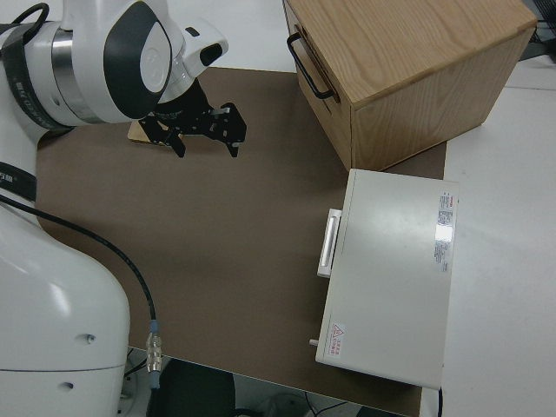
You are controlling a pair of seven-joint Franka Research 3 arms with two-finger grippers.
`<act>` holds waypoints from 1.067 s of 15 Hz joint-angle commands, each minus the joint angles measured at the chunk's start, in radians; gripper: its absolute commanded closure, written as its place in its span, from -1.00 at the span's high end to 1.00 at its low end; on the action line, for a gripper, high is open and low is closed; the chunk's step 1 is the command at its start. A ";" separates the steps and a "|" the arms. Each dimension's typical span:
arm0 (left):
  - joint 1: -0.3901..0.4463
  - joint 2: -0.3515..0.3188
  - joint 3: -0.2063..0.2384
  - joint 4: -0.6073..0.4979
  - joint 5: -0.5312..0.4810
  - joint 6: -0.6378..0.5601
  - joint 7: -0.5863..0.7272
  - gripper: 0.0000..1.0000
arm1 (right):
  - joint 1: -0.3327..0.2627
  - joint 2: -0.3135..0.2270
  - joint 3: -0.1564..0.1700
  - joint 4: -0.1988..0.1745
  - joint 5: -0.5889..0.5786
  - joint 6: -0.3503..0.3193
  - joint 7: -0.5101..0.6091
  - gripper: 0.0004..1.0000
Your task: Pick gray plate from table and place it on lower plate rack with left arm
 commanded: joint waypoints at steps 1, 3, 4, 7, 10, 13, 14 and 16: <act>-0.010 0.014 0.003 -0.004 -0.020 0.004 -0.023 -1.00 | -0.024 -0.004 0.021 0.007 -0.005 -0.011 0.012 0.97; -0.010 0.021 0.003 -0.004 -0.024 0.004 -0.023 -1.00 | -0.024 -0.002 0.021 0.006 -0.005 -0.011 0.012 0.97; -0.010 0.023 0.003 -0.004 -0.027 0.004 -0.023 -1.00 | -0.024 -0.004 0.021 0.007 -0.005 -0.013 0.012 0.97; -0.010 0.030 0.003 -0.003 -0.027 0.006 -0.023 -0.86 | -0.024 -0.002 0.021 0.006 -0.006 -0.011 0.012 0.97; -0.010 0.030 0.003 -0.001 -0.027 0.006 -0.020 -0.29 | -0.024 -0.002 0.021 0.007 -0.005 -0.013 0.012 0.97; -0.010 0.030 0.003 0.002 -0.027 0.006 -0.017 0.29 | -0.024 -0.002 0.021 0.007 -0.006 -0.013 0.012 0.97; -0.010 0.029 0.003 0.003 -0.027 0.006 -0.016 0.34 | -0.024 -0.002 0.021 0.007 -0.005 -0.011 0.012 0.97; -0.010 0.026 0.003 0.009 -0.027 0.004 -0.002 0.40 | -0.024 -0.002 0.020 0.007 -0.005 -0.011 0.012 0.97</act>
